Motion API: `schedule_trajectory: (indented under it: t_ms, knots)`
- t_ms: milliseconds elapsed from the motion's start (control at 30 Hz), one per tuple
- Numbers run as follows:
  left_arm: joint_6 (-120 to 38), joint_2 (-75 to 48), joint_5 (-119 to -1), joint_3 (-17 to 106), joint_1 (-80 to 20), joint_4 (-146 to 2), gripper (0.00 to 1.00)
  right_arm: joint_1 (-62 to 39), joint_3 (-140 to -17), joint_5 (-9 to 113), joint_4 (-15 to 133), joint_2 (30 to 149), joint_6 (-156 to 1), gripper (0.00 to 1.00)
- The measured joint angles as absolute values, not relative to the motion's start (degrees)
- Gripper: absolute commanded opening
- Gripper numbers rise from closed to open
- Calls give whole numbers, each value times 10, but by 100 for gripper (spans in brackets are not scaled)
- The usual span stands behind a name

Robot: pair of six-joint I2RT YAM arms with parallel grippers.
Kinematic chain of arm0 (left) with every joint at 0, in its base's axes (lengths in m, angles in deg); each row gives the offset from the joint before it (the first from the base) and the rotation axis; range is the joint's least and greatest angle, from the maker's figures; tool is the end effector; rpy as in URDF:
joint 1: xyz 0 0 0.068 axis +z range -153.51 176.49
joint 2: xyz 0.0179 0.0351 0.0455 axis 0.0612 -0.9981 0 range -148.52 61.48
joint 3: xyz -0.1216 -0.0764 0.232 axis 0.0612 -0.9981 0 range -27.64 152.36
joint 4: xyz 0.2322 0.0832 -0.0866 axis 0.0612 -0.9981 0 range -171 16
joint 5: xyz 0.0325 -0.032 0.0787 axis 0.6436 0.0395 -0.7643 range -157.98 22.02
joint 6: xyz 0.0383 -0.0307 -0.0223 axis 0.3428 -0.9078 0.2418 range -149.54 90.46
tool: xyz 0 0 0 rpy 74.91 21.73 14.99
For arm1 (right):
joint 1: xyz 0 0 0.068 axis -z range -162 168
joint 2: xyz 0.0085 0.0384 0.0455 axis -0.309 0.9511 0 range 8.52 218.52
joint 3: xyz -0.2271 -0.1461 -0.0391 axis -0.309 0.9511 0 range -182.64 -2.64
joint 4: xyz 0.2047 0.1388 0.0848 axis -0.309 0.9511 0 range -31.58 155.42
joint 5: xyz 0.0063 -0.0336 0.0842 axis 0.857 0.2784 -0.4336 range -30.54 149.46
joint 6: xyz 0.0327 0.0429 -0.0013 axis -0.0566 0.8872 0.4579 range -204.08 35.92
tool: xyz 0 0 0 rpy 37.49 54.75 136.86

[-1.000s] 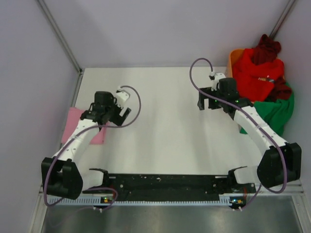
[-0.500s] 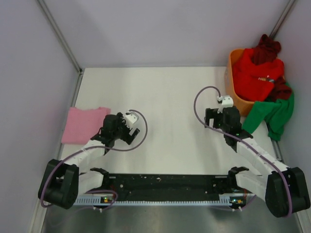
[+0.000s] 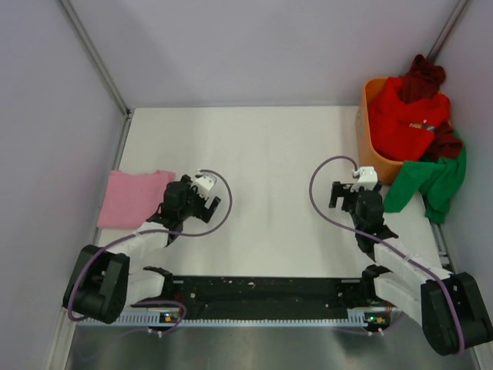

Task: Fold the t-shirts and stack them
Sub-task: Put the neatly folded tshirt into the corner of the board with the left arm

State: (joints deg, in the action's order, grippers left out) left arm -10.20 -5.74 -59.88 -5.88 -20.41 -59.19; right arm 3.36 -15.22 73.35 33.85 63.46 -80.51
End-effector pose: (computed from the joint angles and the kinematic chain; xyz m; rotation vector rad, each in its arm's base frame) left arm 0.2152 -0.0705 0.1687 0.7338 1.9701 -0.1231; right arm 0.1890 0.0405 0.1757 -0.0149 1.8717 -0.0090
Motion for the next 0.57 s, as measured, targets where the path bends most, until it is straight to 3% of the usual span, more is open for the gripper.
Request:
schedule_trajectory:
  t_ms: [567]
  knots:
    - [-115,-67,-629,-58,-204,-590,99,34,-150,739,291,644,-805,99]
